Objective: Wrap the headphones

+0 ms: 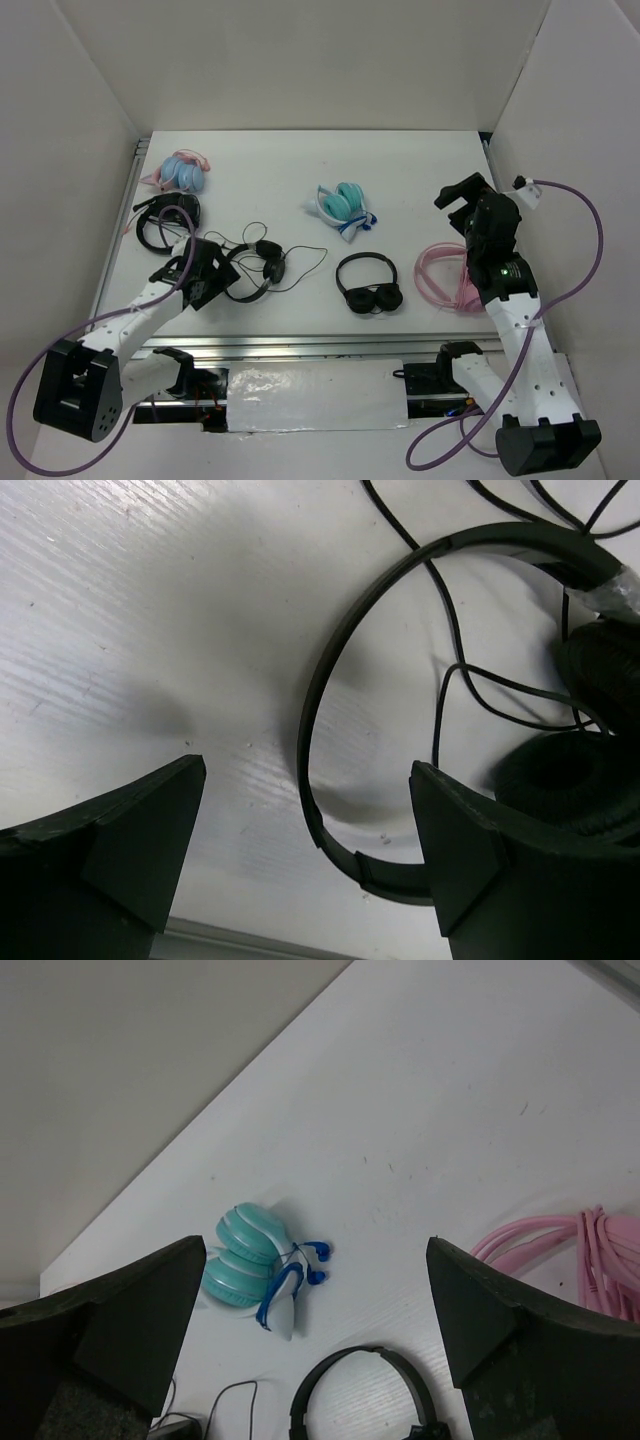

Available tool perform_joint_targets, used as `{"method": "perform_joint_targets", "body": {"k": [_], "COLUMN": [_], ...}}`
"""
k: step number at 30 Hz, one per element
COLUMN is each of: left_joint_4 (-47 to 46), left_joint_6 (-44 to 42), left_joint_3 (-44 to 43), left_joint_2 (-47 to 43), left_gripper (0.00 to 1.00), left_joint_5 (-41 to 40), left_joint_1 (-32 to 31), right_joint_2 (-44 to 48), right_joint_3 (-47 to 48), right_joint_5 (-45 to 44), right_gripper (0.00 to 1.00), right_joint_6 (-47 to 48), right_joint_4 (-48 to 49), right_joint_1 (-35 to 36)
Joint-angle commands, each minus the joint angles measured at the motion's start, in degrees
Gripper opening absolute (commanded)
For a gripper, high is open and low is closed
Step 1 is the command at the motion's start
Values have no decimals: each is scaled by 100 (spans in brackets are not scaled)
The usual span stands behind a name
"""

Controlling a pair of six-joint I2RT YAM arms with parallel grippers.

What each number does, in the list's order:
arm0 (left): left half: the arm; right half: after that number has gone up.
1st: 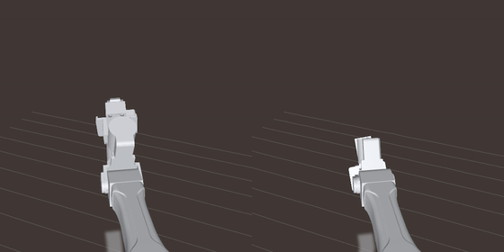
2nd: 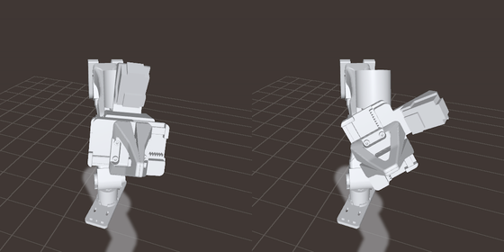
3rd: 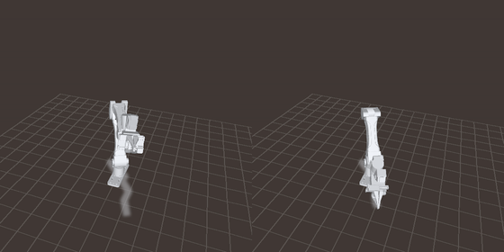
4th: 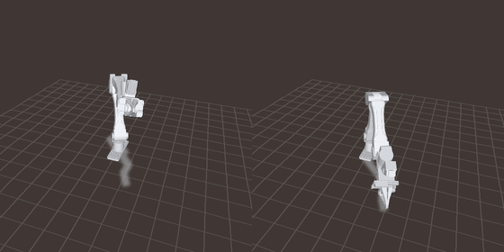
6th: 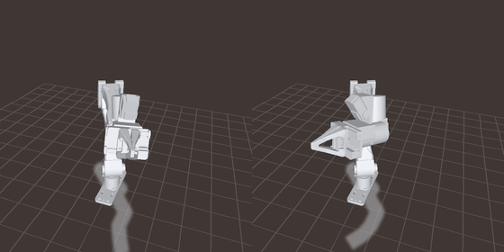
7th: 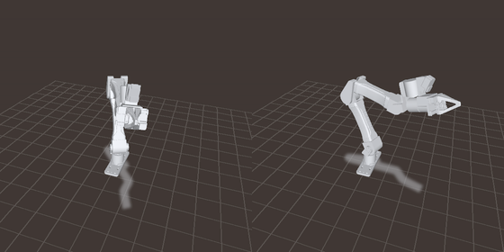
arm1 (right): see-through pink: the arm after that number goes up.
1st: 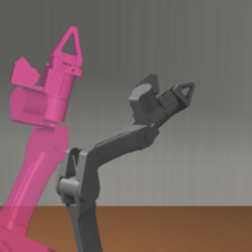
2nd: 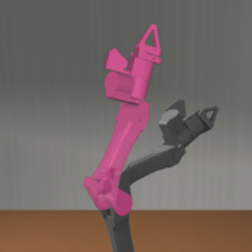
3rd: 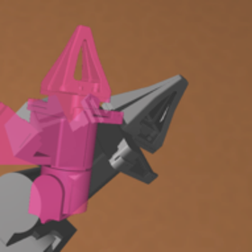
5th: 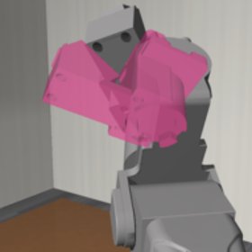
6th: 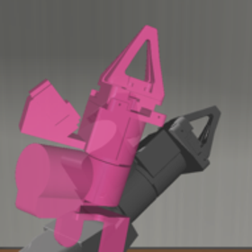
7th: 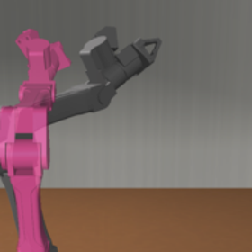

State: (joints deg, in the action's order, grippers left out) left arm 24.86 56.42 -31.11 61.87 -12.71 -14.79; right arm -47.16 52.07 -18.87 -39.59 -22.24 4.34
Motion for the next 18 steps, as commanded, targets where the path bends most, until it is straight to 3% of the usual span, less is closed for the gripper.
{"method": "perform_joint_targets", "body": {"k": [1,9,11,14,18], "left_joint_4": [-420,-693,-807,-878,-1027], "left_joint_6": [220,352,395,439,378], "left_joint_3": [289,396,422,448,440], "left_joint_2": [-26,422,467,624,818], "left_gripper": [96,89,84,68,37], "left_joint_5": [-188,-380,-460,-583,-741], "left_joint_1": [-16,-156,-200,-209,-296], "right_joint_2": [242,251,216,128,-21], "right_joint_3": [-92,-57,-48,-75,4], "right_joint_5": [-47,-187,-108,68,252], "right_gripper": [100,100,100,100,100], "right_joint_6": [-75,-145,-119,-109,-31], "right_joint_4": [175,-79,-114,-87,-131], "right_joint_1": [-30,-38,-30,-38,-38]}}
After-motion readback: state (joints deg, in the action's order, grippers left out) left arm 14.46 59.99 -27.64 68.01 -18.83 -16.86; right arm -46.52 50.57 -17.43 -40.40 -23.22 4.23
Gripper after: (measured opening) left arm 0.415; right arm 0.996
